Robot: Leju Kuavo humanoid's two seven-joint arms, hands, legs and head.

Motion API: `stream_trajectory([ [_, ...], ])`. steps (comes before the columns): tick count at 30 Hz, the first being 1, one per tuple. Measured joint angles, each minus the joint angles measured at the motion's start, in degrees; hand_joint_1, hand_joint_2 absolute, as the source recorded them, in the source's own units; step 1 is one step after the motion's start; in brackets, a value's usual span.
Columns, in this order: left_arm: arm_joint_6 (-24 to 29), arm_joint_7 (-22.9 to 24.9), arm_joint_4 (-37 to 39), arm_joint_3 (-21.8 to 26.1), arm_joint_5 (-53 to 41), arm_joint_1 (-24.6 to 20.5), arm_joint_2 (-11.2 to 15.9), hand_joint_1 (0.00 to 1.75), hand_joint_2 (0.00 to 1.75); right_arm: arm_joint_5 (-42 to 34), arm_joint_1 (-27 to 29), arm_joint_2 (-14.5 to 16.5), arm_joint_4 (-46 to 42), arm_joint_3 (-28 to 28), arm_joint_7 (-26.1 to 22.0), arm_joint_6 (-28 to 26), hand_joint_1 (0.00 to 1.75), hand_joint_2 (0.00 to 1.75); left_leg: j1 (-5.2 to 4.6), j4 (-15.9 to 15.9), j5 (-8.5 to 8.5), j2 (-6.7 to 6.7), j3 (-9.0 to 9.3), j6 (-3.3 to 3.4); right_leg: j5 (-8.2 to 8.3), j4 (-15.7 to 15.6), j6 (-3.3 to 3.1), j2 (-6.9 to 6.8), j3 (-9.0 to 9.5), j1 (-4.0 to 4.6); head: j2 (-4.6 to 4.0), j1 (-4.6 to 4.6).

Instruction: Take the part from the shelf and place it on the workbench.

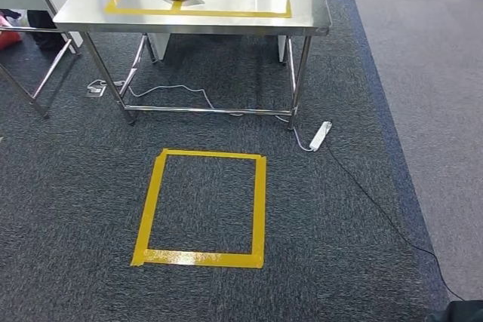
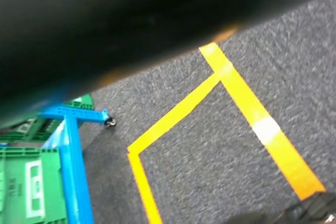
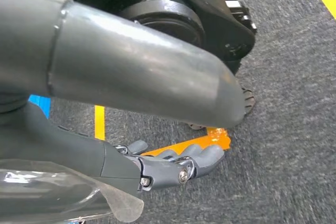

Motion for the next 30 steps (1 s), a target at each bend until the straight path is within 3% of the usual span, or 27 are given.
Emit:
stream_trajectory([
  [2, 0.21, 0.00, -0.30, -0.34, 0.02, 0.22, 0.00, 0.00, 0.00, 0.02, 0.01, 0.00, -0.01, -0.01, 0.02, 0.02, 0.00, 0.00, 0.00, -1.05, 0.36, 0.16, -0.46, 0.60, 0.63, 0.08, 0.68, 0.05, -0.60, -0.13, 0.00, -0.05],
  [3, 0.23, 0.02, -0.40, -0.49, 0.03, 0.36, 0.05, 0.00, 0.00, 0.02, 0.05, 0.00, -0.02, -0.01, 0.03, 0.02, 0.00, 0.00, 0.11, -1.19, 0.89, 0.29, -0.97, 1.01, -0.03, 0.75, 1.02, 0.24, -1.16, -0.20, 0.00, 0.00],
  [5, 0.23, 0.25, -0.67, -0.68, 0.05, 0.57, 0.17, 0.00, 0.00, 0.09, 0.14, 0.00, -0.03, -0.01, 0.14, 0.00, 0.00, 0.00, 0.29, -1.36, 2.01, 0.55, -2.18, 1.62, -3.83, 5.39, 1.59, 0.75, -3.16, -0.45, 0.00, 0.15],
  [7, 0.20, 0.94, -1.10, -1.08, 0.30, 0.77, 0.31, 0.00, 0.00, 0.35, 0.21, 0.00, -0.04, 0.01, 0.38, -0.01, 0.00, 0.00, 0.24, -1.31, 3.10, 0.61, -3.58, 1.75, -8.29, 12.94, 2.02, 0.97, -5.50, -0.67, 0.00, 0.34],
  [8, 0.15, 1.38, -1.33, -1.42, 0.52, 0.86, 0.37, 0.00, 0.00, 0.54, 0.22, 0.00, -0.04, 0.01, 0.50, -0.02, 0.00, 0.00, 0.22, -1.28, 3.63, 0.64, -4.25, 1.67, -9.40, 15.39, 2.16, 0.99, -5.82, -0.74, 0.00, 0.38],
  [9, 0.11, 1.80, -1.54, -1.80, 0.79, 0.94, 0.44, 0.00, 0.00, 0.72, 0.25, 0.00, -0.04, 0.02, 0.57, -0.02, 0.00, 0.00, 0.23, -1.26, 4.08, 0.66, -4.77, 1.54, -9.37, 15.46, 2.25, 0.99, -4.94, -0.80, 0.00, 0.41],
  [10, 0.05, 2.15, -1.77, -2.16, 1.03, 1.02, 0.51, 0.00, 0.00, 0.91, 0.27, 0.00, -0.04, 0.03, 0.61, -0.05, 0.00, 0.00, 0.26, -1.24, 4.48, 0.68, -5.19, 1.37, -8.35, 12.96, 2.30, 0.98, -2.72, -0.90, 0.00, 0.42],
  [12, -0.03, 2.61, -2.35, -2.86, 1.32, 1.16, 0.69, 0.00, 0.00, 1.22, 0.20, 0.00, -0.07, 0.04, 0.66, -0.15, 0.00, 0.00, 0.22, -1.05, 5.09, 0.67, -5.70, 0.88, -5.77, 3.88, 2.33, 0.98, 3.54, -1.10, 0.00, 0.49],
  [13, -0.07, 2.81, -2.68, -3.21, 1.43, 1.19, 0.81, 0.00, 0.00, 1.35, 0.12, 0.00, -0.09, 0.03, 0.68, -0.19, 0.00, 0.00, 0.14, -0.82, 5.34, 0.66, -5.98, 0.57, -5.08, 0.02, 2.18, 1.04, 5.86, -1.13, 0.00, 0.55],
  [14, -0.12, 3.02, -3.00, -3.55, 1.57, 1.19, 0.94, 0.00, 0.00, 1.44, 0.06, 0.00, -0.10, 0.01, 0.73, -0.17, 0.00, 0.00, 0.05, -0.61, 5.58, 0.66, -6.24, 0.25, -4.91, -2.20, 1.96, 1.09, 7.00, -1.09, 0.00, 0.61],
  [15, -0.20, 3.24, -3.28, -3.86, 1.72, 1.20, 1.09, 0.00, 0.00, 1.51, 0.05, 0.00, -0.12, -0.01, 0.80, -0.10, 0.00, 0.00, -0.03, -0.46, 5.79, 0.67, -6.47, -0.06, -5.06, -3.05, 1.66, 1.14, 7.18, -1.01, 0.00, 0.66],
  [16, -0.30, 3.44, -3.49, -4.15, 1.91, 1.20, 1.28, 0.00, 0.00, 1.63, 0.10, 0.00, -0.13, -0.02, 0.88, -0.01, 0.00, 0.00, -0.02, -0.33, 5.74, 0.67, -6.67, 0.08, -4.96, -3.09, 1.39, 1.14, 6.99, -1.00, 0.00, 0.66],
  [19, -0.63, 4.19, -4.11, -5.08, 2.65, 1.31, 1.87, 0.00, 0.00, 2.21, 0.22, 0.00, -0.11, 0.04, 1.14, 0.22, 0.00, 0.00, -0.05, -0.21, 5.68, 0.64, -6.86, 2.17, -4.72, -3.12, 1.11, 0.95, 6.84, -0.93, 0.00, 0.57],
  [20, -0.68, 4.42, -4.32, -5.39, 2.91, 1.36, 2.01, 0.00, 0.00, 2.49, 0.18, 0.00, -0.11, 0.07, 1.18, 0.23, 0.00, 0.00, -0.06, -0.22, 5.91, 0.63, -6.88, 2.57, -4.64, -3.11, 1.02, 0.91, 6.83, -0.89, 0.00, 0.54],
  [30, -0.29, 6.34, -6.11, -8.67, 5.27, 1.61, 3.69, 0.00, 0.00, 4.46, -0.39, 0.00, -0.10, 0.22, 1.56, -0.02, 0.00, 0.00, -0.19, -0.16, 6.63, 0.42, -7.16, 2.59, -4.41, -2.93, 0.87, 0.52, 6.81, -0.80, 0.00, 0.41],
])
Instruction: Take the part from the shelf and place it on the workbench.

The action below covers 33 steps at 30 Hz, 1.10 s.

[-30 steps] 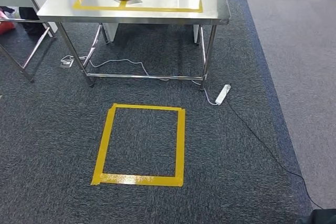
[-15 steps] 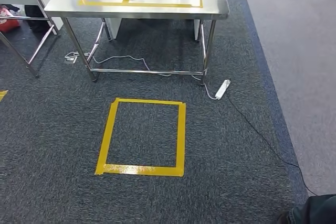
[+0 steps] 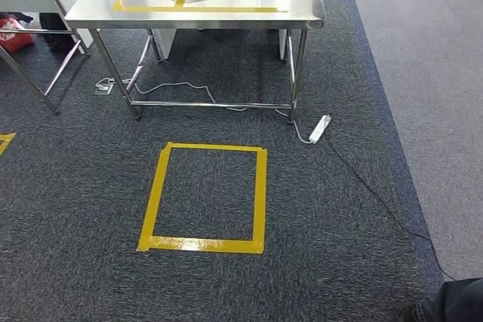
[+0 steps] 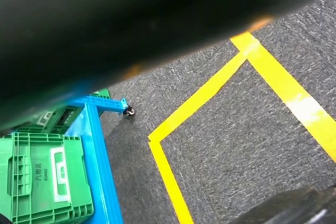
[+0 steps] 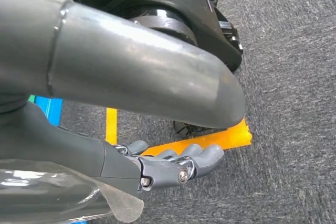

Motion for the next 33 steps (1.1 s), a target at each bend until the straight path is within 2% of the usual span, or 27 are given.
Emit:
stream_trajectory([
  [2, 0.21, 0.26, -0.36, -0.73, 0.40, -0.02, 0.06, 0.00, 0.00, 0.11, -0.13, -0.08, 0.00, 0.04, 0.05, -0.01, 0.00, 0.00, 0.47, -1.18, 0.61, -0.27, 0.19, -0.67, -0.63, 0.31, 0.29, -0.10, -0.09, 0.06, -0.01, 0.03],
  [3, 0.31, 0.31, -0.51, -1.01, 0.50, -0.05, 0.10, 0.00, 0.00, 0.15, -0.19, -0.12, 0.01, 0.09, 0.07, -0.02, 0.00, 0.00, 0.77, -1.79, 0.99, -0.48, 0.23, -1.02, -1.87, 1.69, 0.57, 0.02, -0.73, 0.07, -0.01, 0.13],
  [4, 0.37, 0.34, -0.62, -1.21, 0.59, -0.08, 0.12, 0.00, 0.00, 0.17, -0.25, -0.16, 0.02, 0.15, 0.08, -0.03, 0.00, 0.00, 1.06, -2.23, 1.33, -0.70, 0.18, -1.35, -3.70, 4.20, 0.88, 0.20, -1.93, -0.03, -0.01, 0.25],
  [6, 0.46, 0.55, -0.70, -1.68, 0.89, -0.07, 0.26, 0.00, 0.00, 0.38, -0.41, -0.15, 0.12, 0.28, 0.13, -0.18, 0.00, 0.00, 1.13, -2.26, 1.60, -1.26, -0.41, -1.56, -7.84, 11.74, 1.62, 0.48, -5.45, -0.37, 0.00, 0.39],
  [7, 0.49, 0.71, -0.72, -2.02, 1.21, -0.05, 0.31, 0.00, 0.00, 0.60, -0.47, -0.15, 0.19, 0.37, 0.16, -0.36, 0.00, 0.00, 1.18, -2.17, 1.70, -1.59, -0.68, -1.71, -8.87, 14.62, 1.92, 0.50, -6.71, -0.55, 0.00, 0.39],
  [8, 0.50, 0.89, -0.76, -2.42, 1.56, -0.02, 0.34, 0.00, 0.00, 0.86, -0.51, -0.15, 0.25, 0.46, 0.20, -0.58, 0.00, 0.00, 1.27, -1.99, 1.80, -2.03, -0.97, -1.89, -8.79, 15.73, 2.20, 0.52, -7.12, -0.74, 0.00, 0.38],
  [9, 0.51, 1.03, -0.85, -2.85, 1.99, -0.02, 0.37, 0.00, 0.00, 1.13, -0.54, -0.15, 0.31, 0.59, 0.25, -0.81, 0.00, 0.00, 1.44, -1.70, 1.87, -2.56, -1.27, -2.12, -7.50, 14.38, 2.45, 0.61, -6.34, -0.93, 0.00, 0.39],
  [11, 0.54, 1.15, -1.13, -3.56, 2.67, -0.05, 0.51, 0.00, 0.00, 1.57, -0.65, -0.16, 0.40, 0.84, 0.31, -1.13, 0.00, 0.00, 1.87, -0.79, 1.88, -3.74, -1.99, -2.82, -3.82, 6.97, 3.03, 1.91, -2.43, -1.45, 0.00, 0.43],
  [12, 0.55, 1.17, -1.31, -3.84, 2.97, -0.08, 0.64, 0.00, 0.00, 1.73, -0.76, -0.16, 0.44, 1.02, 0.32, -1.21, 0.00, 0.00, 1.92, -0.19, 1.83, -4.33, -2.41, -3.32, -2.61, 3.63, 2.94, 2.89, -0.79, -1.56, -0.01, 0.54],
  [14, 0.55, 1.21, -1.70, -4.43, 3.52, -0.10, 1.05, 0.00, 0.00, 2.03, -0.94, -0.16, 0.50, 1.43, 0.31, -1.32, 0.00, 0.00, 1.83, 0.53, 2.02, -5.39, -3.07, -4.23, -2.15, 1.26, 1.97, 3.94, 0.25, -1.50, 0.00, 0.58],
  [16, 0.54, 1.22, -2.00, -5.13, 3.91, 0.01, 1.34, 0.00, 0.00, 2.17, -0.98, -0.17, 0.58, 1.79, 0.37, -1.44, 0.00, 0.00, 1.82, 0.61, 2.49, -6.47, -3.39, -4.84, -1.91, 1.86, 0.64, 2.77, -0.15, -1.33, 0.01, 0.47],
  [17, 0.54, 1.22, -2.08, -5.47, 4.09, 0.12, 1.41, 0.00, 0.00, 2.19, -1.01, -0.17, 0.62, 1.90, 0.41, -1.49, 0.00, 0.00, 1.82, 0.98, 2.25, -6.31, -3.62, -4.99, -1.77, 1.95, 0.21, 2.12, -0.25, -1.32, 0.00, 0.33],
  [18, 0.54, 1.22, -2.11, -5.75, 4.26, 0.21, 1.50, 0.00, 0.00, 2.20, -1.04, -0.17, 0.64, 1.96, 0.44, -1.55, 0.00, 0.00, 1.78, 2.22, 1.23, -5.62, -4.14, -5.06, -1.61, 2.00, -0.19, 1.44, -0.37, -1.28, 0.00, 0.10],
  [19, 0.54, 1.23, -2.13, -5.98, 4.39, 0.24, 1.56, 0.00, 0.00, 2.22, -1.05, -0.17, 0.65, 2.02, 0.46, -1.58, 0.00, 0.00, 1.66, 4.76, -0.63, -4.47, -5.10, -5.05, -1.45, 1.99, -0.50, 0.75, -0.54, -1.19, 0.00, -0.20],
  [21, 0.54, 1.23, -2.19, -6.30, 4.57, 0.13, 1.70, 0.00, 0.00, 2.23, -1.03, -0.17, 0.70, 2.20, 0.46, -1.70, 0.00, 0.00, 1.38, 12.75, -5.54, -2.09, -7.88, -4.87, -1.27, 2.01, -0.83, -0.69, -0.87, -0.75, 0.00, -0.74],
  [22, 0.54, 1.23, -2.23, -6.37, 4.62, 0.06, 1.73, 0.00, 0.00, 2.23, -0.99, -0.17, 0.74, 2.31, 0.47, -1.76, 0.00, 0.00, 1.29, 16.34, -7.30, -1.58, -8.97, -4.72, -1.23, 2.02, -0.94, -1.48, -1.04, -0.49, 0.00, -0.84],
  [23, 0.55, 1.23, -2.27, -6.44, 4.68, 0.03, 1.75, 0.00, 0.00, 2.23, -1.00, -0.17, 0.79, 2.39, 0.47, -1.82, 0.00, 0.00, 1.17, 18.27, -8.05, -1.34, -9.20, -4.44, -1.22, 2.02, -1.03, -2.29, -1.15, -0.23, 0.00, -0.87],
  [24, 0.56, 1.25, -2.30, -6.53, 4.76, 0.04, 1.76, 0.00, 0.00, 2.23, -1.06, -0.17, 0.83, 2.44, 0.47, -1.90, 0.00, 0.00, 1.00, 17.90, -7.70, -1.16, -8.32, -3.98, -1.22, 2.03, -1.12, -3.08, -1.20, 0.05, 0.00, -0.88],
  [25, 0.58, 1.27, -2.30, -6.62, 4.85, 0.08, 1.77, 0.00, 0.00, 2.25, -1.16, -0.17, 0.86, 2.49, 0.47, -2.03, 0.00, 0.00, 0.70, 15.35, -6.47, -0.80, -6.40, -3.36, -1.25, 2.03, -1.20, -3.83, -1.17, 0.32, 0.00, -0.90],
  [26, 0.63, 1.32, -2.31, -6.70, 4.94, 0.10, 1.81, 0.00, 0.00, 2.31, -1.28, -0.17, 0.88, 2.56, 0.47, -2.22, 0.00, 0.00, 0.21, 11.35, -4.93, 0.18, -3.82, -2.50, -1.32, 2.03, -1.28, -4.56, -0.94, 0.55, 0.00, -0.91],
  [27, 0.68, 1.37, -2.31, -6.77, 5.04, 0.06, 1.90, 0.00, 0.00, 2.43, -1.38, -0.16, 0.89, 2.68, 0.47, -2.49, 0.00, 0.00, -0.33, 7.39, -3.88, 1.78, -1.44, -1.60, -1.41, 2.06, -1.30, -5.29, -0.82, 0.82, 0.00, -0.87],
  [28, 0.77, 1.42, -2.34, -6.82, 5.21, -0.05, 1.96, 0.00, 0.00, 2.63, -1.49, -0.15, 0.91, 2.82, 0.47, -2.80, 0.00, 0.00, -0.81, 4.37, -3.31, 3.16, 0.20, -0.94, -1.50, 2.13, -1.24, -5.98, -0.74, 1.02, 0.00, -0.92],
  [29, 0.88, 1.48, -2.38, -6.89, 5.40, -0.17, 2.04, 0.00, 0.00, 2.86, -1.63, -0.14, 0.94, 2.99, 0.48, -3.16, 0.00, 0.00, -1.20, 2.65, -3.22, 4.14, 0.99, -0.52, -1.55, 2.19, -1.14, -6.74, -0.61, 1.13, 0.00, -0.91],
  [30, 1.00, 1.56, -2.42, -7.01, 5.66, -0.24, 2.09, 0.00, 0.00, 3.07, -1.80, -0.14, 0.97, 3.13, 0.50, -3.51, 0.00, 0.00, -1.40, 2.15, -3.38, 4.30, 1.00, -0.38, -1.55, 2.20, -0.98, -7.49, -0.62, 1.22, 0.00, -0.94],
  [31, 1.14, 1.64, -2.45, -7.18, 5.91, -0.23, 2.10, 0.00, 0.00, 3.28, -2.07, -0.15, 1.01, 3.23, 0.56, -3.81, 0.00, 0.00, -1.37, 1.77, -3.19, 3.62, 0.92, -0.37, -1.56, 2.14, -0.77, -8.11, -0.44, 1.23, 0.00, -1.04],
  [32, 1.26, 1.72, -2.46, -7.38, 6.11, -0.15, 2.11, 0.00, 0.00, 3.44, -2.33, -0.16, 1.03, 3.30, 0.66, -4.02, 0.00, 0.00, -1.23, 1.36, -2.90, 2.96, 0.94, -0.37, -1.81, 2.24, -0.52, -7.54, -0.37, 1.17, 0.00, -0.98],
  [33, 1.35, 1.77, -2.46, -7.57, 6.34, -0.14, 2.14, 0.00, 0.00, 3.62, -2.50, -0.16, 1.05, 3.34, 0.74, -4.13, 0.00, 0.00, -1.01, 0.91, -2.57, 2.28, 0.97, -0.26, -2.47, 2.94, -0.23, -5.82, -0.70, 1.04, 0.00, -0.92],
])
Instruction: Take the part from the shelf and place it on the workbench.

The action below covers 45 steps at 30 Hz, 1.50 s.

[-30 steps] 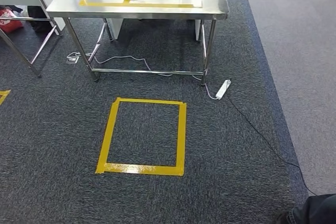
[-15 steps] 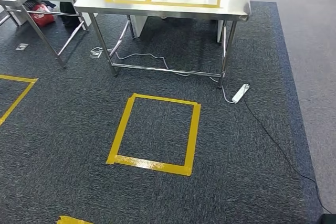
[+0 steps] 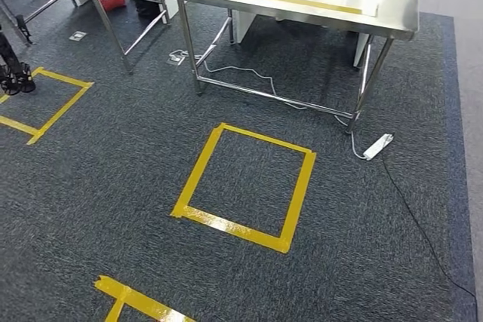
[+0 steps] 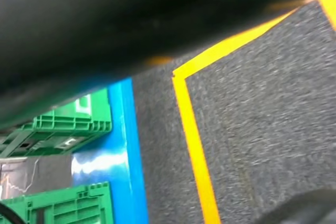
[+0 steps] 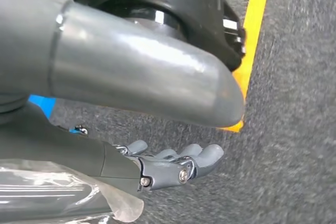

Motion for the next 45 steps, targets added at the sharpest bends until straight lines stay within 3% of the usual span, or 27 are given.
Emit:
stream_trajectory([
  [2, 0.11, 0.02, -0.01, -0.27, 0.29, -0.29, 0.02, 0.00, 0.00, 0.27, -0.14, -0.01, 0.10, 0.14, 0.16, -0.07, 0.00, 0.00, 0.40, -0.62, 0.57, -1.36, -0.13, 0.15, -2.88, 4.84, 0.59, 4.60, -2.42, -0.47, 0.00, 0.26],
  [3, 0.14, 0.02, -0.01, -0.39, 0.41, -0.52, 0.02, 0.00, 0.00, 0.32, -0.13, -0.01, 0.21, 0.26, 0.22, -0.08, 0.00, 0.00, 0.45, -0.63, 0.73, -2.16, -0.38, 0.24, -4.66, 8.75, 0.82, 5.93, -4.39, -0.68, 0.00, 0.35],
  [5, 0.15, 0.03, -0.01, -0.69, 0.56, -0.74, -0.03, 0.00, 0.00, 0.33, -0.09, -0.02, 0.46, 0.56, 0.32, -0.10, 0.00, 0.00, 0.49, -0.57, 0.96, -3.81, -0.73, 0.14, -6.24, 14.71, 1.17, 6.44, -7.55, -0.88, 0.00, 0.40],
  [6, 0.15, 0.03, -0.01, -0.87, 0.63, -0.71, -0.04, 0.00, 0.00, 0.32, -0.08, -0.02, 0.56, 0.72, 0.34, -0.11, 0.00, 0.00, 0.52, -0.51, 1.07, -4.69, -0.79, 0.05, -5.32, 14.82, 1.30, 6.49, -7.82, -0.96, 0.00, 0.39],
  [8, 0.15, 0.04, -0.01, -1.16, 0.74, -0.69, -0.04, 0.00, 0.00, 0.35, -0.09, -0.02, 0.69, 0.92, 0.33, -0.11, 0.00, 0.00, 0.61, -0.36, 1.21, -6.35, -0.79, -0.23, -0.83, 8.50, 1.47, 7.43, -5.19, -1.26, 0.00, 0.40],
  [9, 0.15, 0.04, -0.01, -1.28, 0.75, -0.73, -0.04, 0.00, 0.00, 0.35, -0.13, -0.01, 0.76, 0.97, 0.32, -0.11, 0.00, 0.00, 0.58, -0.23, 1.27, -7.10, -0.87, -0.46, 0.83, 4.58, 1.52, 9.08, -3.46, -1.50, 0.00, 0.40],
  [11, 0.16, 0.04, -0.02, -1.45, 0.75, -0.95, -0.03, 0.00, 0.00, 0.39, -0.15, -0.01, 0.87, 1.10, 0.30, -0.11, 0.00, 0.00, 0.55, 0.15, 1.47, -8.52, -1.38, -1.04, 2.04, -0.14, 1.30, 11.89, -1.44, -1.84, 0.01, 0.36],
  [12, 0.17, 0.04, -0.03, -1.51, 0.81, -0.99, -0.02, 0.00, 0.00, 0.39, -0.16, -0.01, 0.93, 1.18, 0.30, -0.16, 0.00, 0.00, 0.59, 0.26, 1.65, -9.29, -1.70, -1.42, 1.78, -0.55, 1.03, 12.39, -1.20, -1.81, 0.01, 0.34],
  [14, 0.24, 0.04, -0.03, -1.59, 1.19, -0.91, 0.01, 0.00, 0.00, 0.44, -0.18, 0.00, 1.03, 1.29, 0.28, -0.39, 0.00, 0.00, 0.75, 0.47, 1.92, -10.18, -2.28, -2.11, 2.06, -0.73, 0.28, 10.88, -0.88, -1.80, 0.00, 0.35],
  [16, 0.36, -0.04, -0.03, -1.67, 2.01, -0.87, 0.01, 0.00, 0.00, 0.51, -0.22, 0.02, 1.10, 1.32, 0.20, -0.74, 0.00, 0.00, 0.67, 2.75, 0.41, -7.82, -3.55, -2.72, 2.41, -0.93, -0.56, 9.13, -0.67, -1.92, 0.00, -0.01],
  [18, 0.61, -0.37, -0.03, -1.72, 2.97, -1.11, -0.04, 0.00, 0.00, 0.55, -0.14, 0.02, 1.20, 1.34, 0.14, -1.06, 0.00, 0.00, 0.79, 9.39, -3.31, -4.56, -6.60, -3.24, 2.46, -0.98, -1.04, 7.18, -0.80, -1.85, 0.00, -0.41],
  [20, 1.05, -0.90, -0.03, -1.71, 4.08, -1.29, -0.08, 0.00, 0.00, 0.53, -0.10, 0.01, 1.37, 1.37, 0.14, -1.36, 0.00, 0.00, 1.16, 16.08, -5.93, -3.65, -9.52, -3.60, 2.32, -0.96, -1.14, 5.19, -1.18, -1.75, 0.00, -0.44],
  [21, 1.24, -1.18, -0.03, -1.71, 4.66, -1.25, -0.10, 0.00, 0.00, 0.53, -0.14, 0.02, 1.46, 1.37, 0.14, -1.49, 0.00, 0.00, 1.31, 16.90, -5.80, -3.47, -9.74, -3.69, 2.21, -0.95, -1.10, 4.27, -1.33, -1.74, 0.00, -0.46],
  [22, 1.37, -1.39, -0.03, -1.70, 5.13, -1.16, -0.10, 0.00, 0.00, 0.54, -0.21, 0.02, 1.53, 1.36, 0.14, -1.57, 0.00, 0.00, 1.42, 15.32, -4.69, -3.25, -8.72, -3.70, 2.09, -0.95, -1.03, 3.47, -1.37, -1.74, 0.00, -0.46],
  [25, 1.50, -1.96, -0.03, -1.68, 6.28, -1.07, -0.13, 0.00, 0.00, 0.77, -0.33, 0.03, 1.66, 1.35, 0.14, -1.64, 0.00, 0.00, 1.24, 4.06, -0.58, -0.77, -2.32, -3.29, 1.59, -0.92, -0.34, 1.39, -0.80, -1.58, 0.00, -0.42],
  [27, 1.74, -2.39, -0.03, -1.67, 7.34, -1.16, -0.17, 0.00, 0.00, 1.46, -0.44, 0.03, 1.88, 1.30, 0.22, -1.66, 0.00, 0.00, 0.87, 0.75, -0.07, 0.08, -0.65, -2.81, 1.32, -0.95, 0.36, 0.26, -0.41, -1.37, 0.00, -0.32],
  [28, 1.91, -2.55, -0.03, -1.67, 7.83, -1.11, -0.19, 0.00, 0.00, 1.89, -0.60, 0.03, 2.03, 1.26, 0.30, -1.67, 0.00, 0.00, 0.75, 0.75, 0.01, -0.53, -0.80, -2.52, 1.31, -1.06, 0.68, -0.21, -0.13, -1.33, 0.00, -0.29],
  [29, 2.04, -2.68, -0.03, -1.67, 8.20, -1.01, -0.20, 0.00, 0.00, 2.22, -0.78, 0.03, 2.14, 1.19, 0.39, -1.68, 0.00, 0.00, 0.82, 0.57, 0.13, -1.03, -0.82, -2.17, 1.19, -1.13, 1.00, -0.16, 0.10, -1.42, 0.00, -0.29],
  [31, 2.21, -2.77, -0.02, -1.67, 8.67, -0.87, -0.26, 0.00, 0.00, 2.61, -1.02, 0.03, 2.30, 1.08, 0.51, -1.67, 0.00, 0.00, 1.01, 0.08, 0.48, -1.97, -0.73, -1.42, -0.09, 0.28, 1.50, 2.22, -0.31, -1.67, 0.00, -0.16],
  [33, 2.30, -2.79, -0.01, -1.64, 9.07, -0.98, -0.30, 0.00, 0.00, 2.81, -0.96, 0.04, 2.45, 1.00, 0.59, -1.68, 0.00, 0.00, 1.06, -0.15, 0.65, -2.99, -0.73, -0.96, -3.39, 6.57, 1.69, 5.39, -3.51, -1.82, 0.00, 0.04],
  [35, 2.37, -2.81, -0.02, -1.61, 9.75, -1.01, -0.32, 0.00, 0.00, 3.16, -0.73, 0.05, 2.60, 0.94, 0.71, -1.72, 0.00, 0.00, 0.86, -0.14, 0.62, -4.29, -0.76, -0.78, -5.87, 14.28, 1.71, 6.32, -7.67, -1.76, 0.00, 0.10],
  [36, 2.42, -2.86, -0.02, -1.59, 10.23, -0.93, -0.35, 0.00, 0.00, 3.41, -0.58, 0.05, 2.64, 0.89, 0.80, -1.73, 0.00, 0.00, 0.75, -0.12, 0.60, -5.05, -0.69, -0.74, -5.54, 15.83, 1.64, 6.42, -8.82, -1.73, 0.00, 0.10],
  [38, 2.71, -3.01, -0.04, -1.46, 11.22, -0.75, -0.39, 0.00, 0.00, 4.00, -0.28, 0.05, 2.72, 0.65, 1.01, -1.73, 0.00, 0.00, 0.60, -0.09, 0.56, -6.72, -0.42, -0.74, -1.53, 11.78, 1.30, 7.06, -7.81, -1.72, 0.00, 0.10],
  [40, 3.12, -3.13, -0.08, -1.30, 11.84, -0.72, -0.45, 0.00, 0.00, 4.40, -0.10, 0.05, 2.81, 0.30, 1.16, -1.73, 0.00, 0.00, 0.58, 0.00, 0.50, -8.31, -0.30, -0.87, 2.61, 3.90, 0.73, 10.10, -4.79, -1.80, 0.00, 0.07],
  [42, 3.34, -3.22, -0.13, -1.14, 12.09, -0.77, -0.51, 0.00, 0.00, 4.59, -0.09, 0.08, 2.92, 0.01, 1.24, -1.73, 0.00, 0.00, 0.79, 0.16, 0.55, -9.76, -0.74, -1.35, 3.45, -0.06, 0.33, 12.47, -3.00, -1.79, 0.00, 0.06],
  [44, 3.39, -3.49, -0.17, -0.98, 12.60, -0.58, -0.51, 0.00, 0.00, 4.99, -0.10, 0.15, 3.03, -0.43, 1.54, -1.75, 0.00, 0.00, 1.10, 0.16, 0.82, -11.40, -1.30, -2.17, 3.31, -0.77, 0.00, 11.63, -2.31, -1.64, 0.00, 0.08],
  [45, 3.42, -3.68, -0.19, -0.90, 12.97, -0.38, -0.53, 0.00, 0.00, 5.44, -0.08, 0.27, 3.07, -0.75, 1.80, -1.75, 0.00, 0.00, 1.16, 0.32, 0.75, -11.49, -1.48, -2.52, 3.47, -1.10, -0.25, 10.82, -1.99, -1.64, 0.00, 0.04],
])
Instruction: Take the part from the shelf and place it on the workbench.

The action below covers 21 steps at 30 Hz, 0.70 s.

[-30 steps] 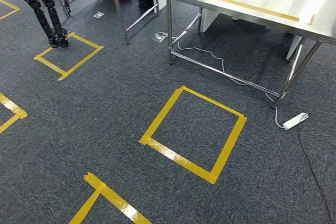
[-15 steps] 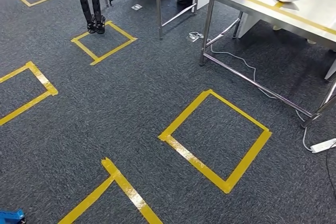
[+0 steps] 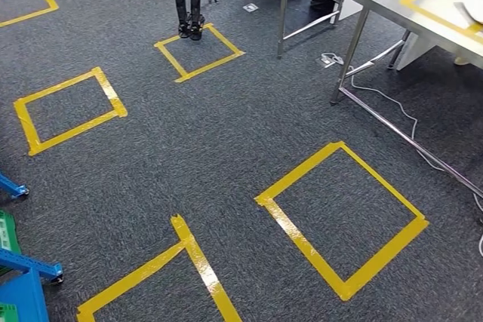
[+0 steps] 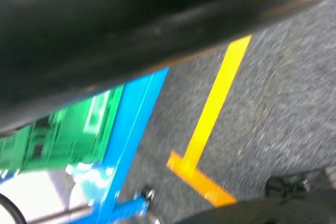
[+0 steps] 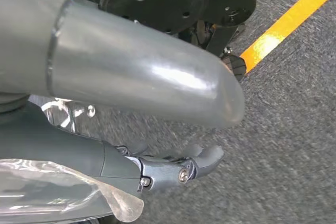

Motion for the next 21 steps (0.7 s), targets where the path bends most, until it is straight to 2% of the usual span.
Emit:
stream_trajectory([
  [1, 0.02, -0.24, -0.04, 0.13, 0.35, 0.15, -0.03, 0.00, 0.00, 0.73, 0.09, 0.15, 0.05, -0.42, 0.37, 0.01, 0.00, 0.00, -0.05, 0.98, -0.63, 1.06, -0.47, -0.32, 0.15, -0.41, -0.27, -0.91, 0.33, -0.08, 0.00, -0.10],
  [2, 0.04, -0.43, -0.07, 0.30, 0.68, 0.19, -0.05, 0.00, 0.00, 1.65, 0.21, 0.36, 0.10, -0.81, 0.74, 0.02, 0.00, 0.00, -0.14, 3.13, -1.92, 2.80, -1.46, -0.59, 0.23, -0.79, -0.50, -1.92, 0.67, -0.18, 0.00, -0.20],
  [4, 0.05, -0.81, -0.14, 0.65, 1.11, 0.05, -0.10, 0.00, 0.00, 3.50, 0.63, 0.70, 0.25, -1.73, 1.57, 0.02, 0.00, 0.00, -0.03, 10.52, -5.59, 6.67, -5.10, -1.16, 0.00, -1.05, -0.78, -4.06, 1.10, -0.14, 0.00, -0.35],
  [5, 0.05, -0.96, -0.14, 0.77, 1.24, -0.03, -0.10, 0.00, 0.00, 4.19, 0.80, 0.86, 0.32, -2.15, 1.89, 0.02, 0.00, 0.00, 0.17, 14.11, -6.87, 7.47, -6.90, -1.45, -0.21, -1.04, -0.82, -5.13, 1.14, -0.11, 0.00, -0.33],
  [6, 0.04, -1.07, -0.15, 0.83, 1.31, 0.00, -0.11, 0.00, 0.00, 4.68, 0.94, 1.00, 0.40, -2.52, 2.14, 0.02, 0.00, 0.00, 0.43, 16.13, -7.11, 7.84, -7.89, -1.71, -0.47, -1.04, -0.80, -6.16, 1.22, -0.11, 0.00, -0.34],
  [7, 0.02, -1.13, -0.15, 0.86, 1.33, 0.11, -0.09, 0.00, 0.00, 5.05, 1.01, 1.16, 0.48, -2.90, 2.31, 0.02, 0.00, 0.00, 0.70, 15.90, -6.24, 8.10, -7.74, -1.95, -0.75, -1.04, -0.70, -7.10, 1.36, -0.15, 0.00, -0.34],
  [8, -0.01, -1.16, -0.15, 0.88, 1.37, 0.23, -0.07, 0.00, 0.00, 5.32, 1.02, 1.33, 0.54, -3.24, 2.44, 0.02, 0.00, 0.00, 0.96, 13.35, -4.47, 8.48, -6.38, -2.14, -1.06, -1.03, -0.53, -7.91, 1.64, -0.21, 0.00, -0.34],
  [9, -0.03, -1.16, -0.15, 0.89, 1.42, 0.33, -0.06, 0.00, 0.00, 5.57, 1.04, 1.50, 0.57, -3.58, 2.53, 0.02, 0.00, 0.00, 1.14, 9.34, -2.38, 9.35, -4.23, -2.26, -1.39, -1.03, -0.25, -8.62, 2.05, -0.26, 0.00, -0.36],
  [11, -0.08, -1.18, -0.19, 0.90, 1.49, 0.24, -0.08, 0.00, 0.00, 5.96, 1.08, 1.72, 0.60, -4.18, 2.61, 0.02, 0.00, 0.00, 1.00, 2.44, -0.06, 11.68, -0.53, -1.95, -2.08, -0.95, 0.55, -9.80, 2.82, -0.09, 0.00, -0.36],
  [12, -0.09, -1.20, -0.22, 0.91, 1.53, 0.17, -0.10, 0.00, 0.00, 6.16, 1.08, 1.77, 0.61, -4.41, 2.66, 0.02, 0.00, 0.00, 0.82, 0.90, 0.19, 12.34, 0.25, -1.59, -2.32, -0.94, 0.95, -10.30, 3.10, 0.02, 0.00, -0.30],
  [13, -0.10, -1.25, -0.25, 0.91, 1.62, 0.13, -0.11, 0.00, 0.00, 6.38, 1.07, 1.82, 0.63, -4.69, 2.78, 0.02, 0.00, 0.00, 0.60, 0.56, -0.01, 12.34, 0.31, -1.15, -2.46, -1.00, 1.28, -10.79, 3.46, 0.11, 0.00, -0.25],
  [14, -0.10, -1.29, -0.26, 0.92, 1.75, 0.15, -0.10, 0.00, 0.00, 6.73, 1.04, 1.89, 0.63, -5.01, 2.92, 0.02, 0.00, 0.00, 0.54, 0.53, 0.03, 11.63, 0.15, -0.69, -2.49, -1.14, 1.57, -11.25, 3.82, 0.02, 0.00, -0.17],
  [15, -0.10, -1.37, -0.26, 0.93, 1.94, 0.22, -0.12, 0.00, 0.00, 7.15, 1.02, 1.99, 0.63, -5.34, 3.13, 0.02, 0.00, 0.00, 0.56, 0.38, 0.10, 11.09, 0.10, -0.29, -2.75, -1.14, 1.85, -10.92, 3.99, -0.11, 0.00, -0.13],
  [16, -0.11, -1.44, -0.26, 0.95, 2.13, 0.26, -0.14, 0.00, 0.00, 7.67, 1.04, 2.11, 0.64, -5.68, 3.34, 0.02, 0.00, 0.00, 0.61, 0.21, 0.21, 10.53, 0.08, 0.11, -3.40, -0.54, 2.04, -9.73, 3.84, -0.26, 0.00, -0.07],
  [17, -0.12, -1.51, -0.26, 1.00, 2.29, 0.25, -0.15, 0.00, 0.00, 8.24, 1.12, 2.24, 0.65, -5.99, 3.53, 0.02, 0.00, 0.00, 0.69, 0.02, 0.32, 9.95, 0.12, 0.48, -4.61, 1.28, 2.16, -8.10, 2.91, -0.39, 0.00, 0.07],
  [18, -0.12, -1.60, -0.26, 1.08, 2.42, 0.18, -0.16, 0.00, 0.00, 8.80, 1.28, 2.36, 0.69, -6.29, 3.78, 0.02, 0.00, 0.00, 0.71, -0.09, 0.35, 9.35, 0.13, 0.78, -6.34, 4.63, 2.16, -6.25, 1.13, -0.46, 0.00, 0.23],
  [19, -0.13, -1.70, -0.26, 1.16, 2.50, 0.09, -0.15, 0.00, 0.00, 9.39, 1.49, 2.44, 0.75, -6.59, 4.03, 0.02, 0.00, 0.00, 0.60, -0.09, 0.30, 8.66, 0.11, 1.00, -8.13, 8.99, 2.08, -5.05, -1.16, -0.45, 0.00, 0.35],
  [20, -0.14, -1.81, -0.26, 1.24, 2.58, 0.00, -0.15, 0.00, 0.00, 9.98, 1.69, 2.51, 0.82, -6.87, 4.34, 0.05, 0.00, 0.00, 0.46, -0.09, 0.23, 7.91, 0.13, 1.16, -9.45, 13.33, 2.00, -4.59, -3.62, -0.39, 0.00, 0.43],
  [21, -0.15, -1.92, -0.26, 1.28, 2.65, -0.02, -0.18, 0.00, 0.00, 10.63, 1.89, 2.60, 0.92, -7.16, 4.69, 0.13, 0.00, 0.00, 0.31, -0.08, 0.17, 7.10, 0.20, 1.26, -9.79, 16.32, 1.89, -4.44, -5.59, -0.30, 0.00, 0.45],
])
